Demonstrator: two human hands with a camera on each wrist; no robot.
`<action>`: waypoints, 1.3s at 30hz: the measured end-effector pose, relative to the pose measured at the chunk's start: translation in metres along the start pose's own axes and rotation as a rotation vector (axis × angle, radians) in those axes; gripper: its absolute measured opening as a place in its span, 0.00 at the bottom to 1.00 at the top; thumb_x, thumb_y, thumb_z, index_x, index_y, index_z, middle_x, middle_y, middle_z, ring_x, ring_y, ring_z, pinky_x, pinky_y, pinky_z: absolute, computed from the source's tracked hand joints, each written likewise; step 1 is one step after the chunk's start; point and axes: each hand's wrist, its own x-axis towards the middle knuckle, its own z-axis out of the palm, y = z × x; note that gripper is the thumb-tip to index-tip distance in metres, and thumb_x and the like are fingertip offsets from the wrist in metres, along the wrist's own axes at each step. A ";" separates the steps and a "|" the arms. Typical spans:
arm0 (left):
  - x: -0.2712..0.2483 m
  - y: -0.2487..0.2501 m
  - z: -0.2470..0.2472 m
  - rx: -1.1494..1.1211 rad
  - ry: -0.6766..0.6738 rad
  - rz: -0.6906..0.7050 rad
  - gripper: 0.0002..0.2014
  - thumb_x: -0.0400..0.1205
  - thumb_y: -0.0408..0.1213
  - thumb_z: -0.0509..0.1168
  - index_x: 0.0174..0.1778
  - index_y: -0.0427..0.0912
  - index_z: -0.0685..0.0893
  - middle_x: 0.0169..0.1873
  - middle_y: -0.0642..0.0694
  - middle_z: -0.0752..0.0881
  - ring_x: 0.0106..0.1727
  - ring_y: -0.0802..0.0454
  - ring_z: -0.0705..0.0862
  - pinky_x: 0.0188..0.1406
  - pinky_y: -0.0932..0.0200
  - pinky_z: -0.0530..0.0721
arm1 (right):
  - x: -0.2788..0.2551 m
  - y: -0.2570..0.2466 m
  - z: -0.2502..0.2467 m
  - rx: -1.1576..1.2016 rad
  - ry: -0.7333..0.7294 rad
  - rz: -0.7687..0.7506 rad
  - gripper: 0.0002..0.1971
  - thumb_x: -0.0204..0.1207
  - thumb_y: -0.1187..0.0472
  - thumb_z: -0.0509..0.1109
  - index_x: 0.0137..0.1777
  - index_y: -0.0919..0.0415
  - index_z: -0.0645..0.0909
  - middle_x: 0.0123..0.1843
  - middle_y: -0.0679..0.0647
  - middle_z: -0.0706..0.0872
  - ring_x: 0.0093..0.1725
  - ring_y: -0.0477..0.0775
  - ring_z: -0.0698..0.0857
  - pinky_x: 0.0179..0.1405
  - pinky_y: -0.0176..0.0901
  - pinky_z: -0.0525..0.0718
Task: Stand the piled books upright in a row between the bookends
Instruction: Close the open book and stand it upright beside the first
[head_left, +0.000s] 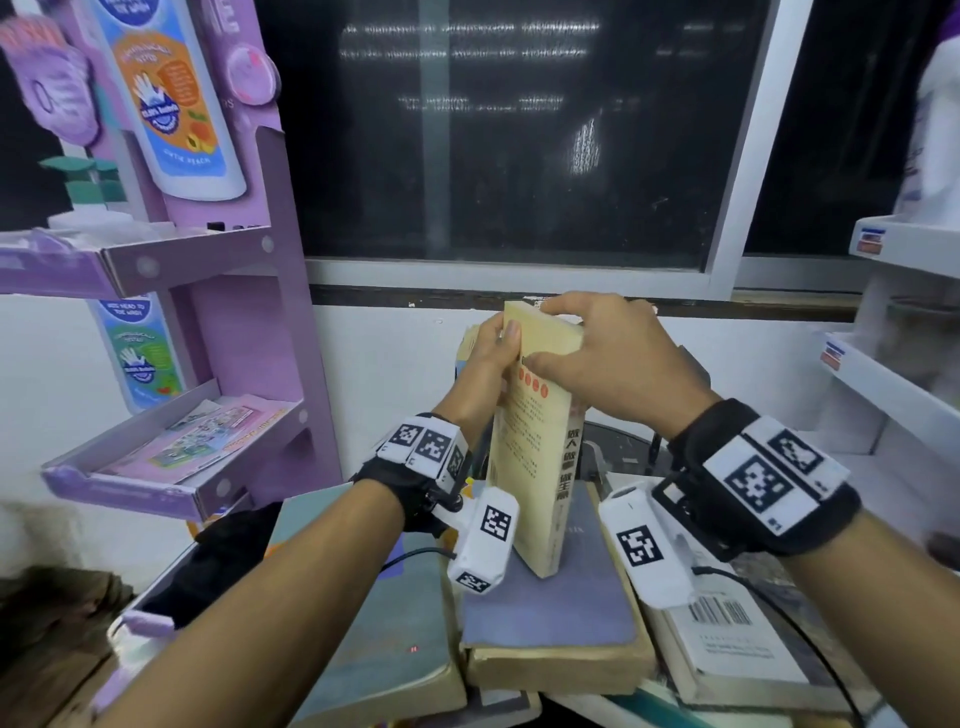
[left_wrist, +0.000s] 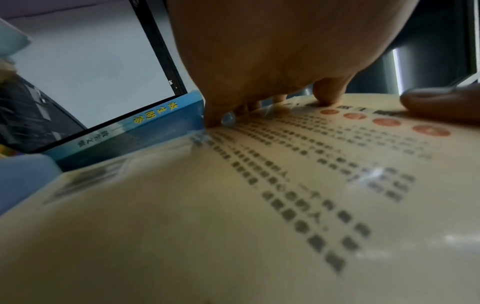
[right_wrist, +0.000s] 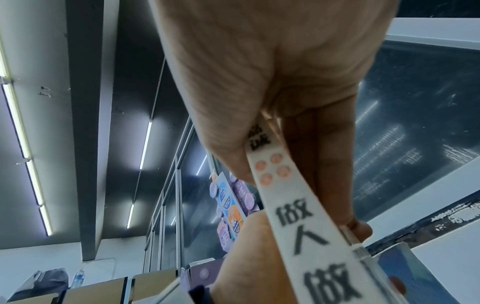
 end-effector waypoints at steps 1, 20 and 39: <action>0.001 -0.001 0.000 -0.005 -0.006 -0.002 0.13 0.90 0.46 0.48 0.68 0.54 0.71 0.49 0.53 0.84 0.43 0.63 0.86 0.37 0.67 0.82 | 0.001 -0.001 0.000 -0.008 -0.020 0.017 0.23 0.73 0.52 0.74 0.68 0.49 0.79 0.47 0.48 0.83 0.33 0.35 0.79 0.17 0.23 0.72; 0.042 -0.023 -0.072 0.355 0.160 -0.062 0.21 0.87 0.46 0.58 0.75 0.45 0.73 0.74 0.48 0.75 0.73 0.51 0.72 0.69 0.55 0.66 | 0.042 0.008 0.009 0.000 -0.067 0.186 0.07 0.77 0.66 0.69 0.53 0.59 0.78 0.52 0.58 0.89 0.42 0.59 0.90 0.30 0.48 0.90; 0.079 -0.070 -0.087 0.344 0.071 -0.077 0.19 0.79 0.48 0.68 0.67 0.52 0.83 0.78 0.55 0.70 0.77 0.54 0.71 0.77 0.45 0.70 | 0.128 0.054 0.076 -0.010 0.030 0.245 0.28 0.75 0.64 0.69 0.76 0.54 0.72 0.67 0.59 0.83 0.58 0.64 0.85 0.50 0.60 0.89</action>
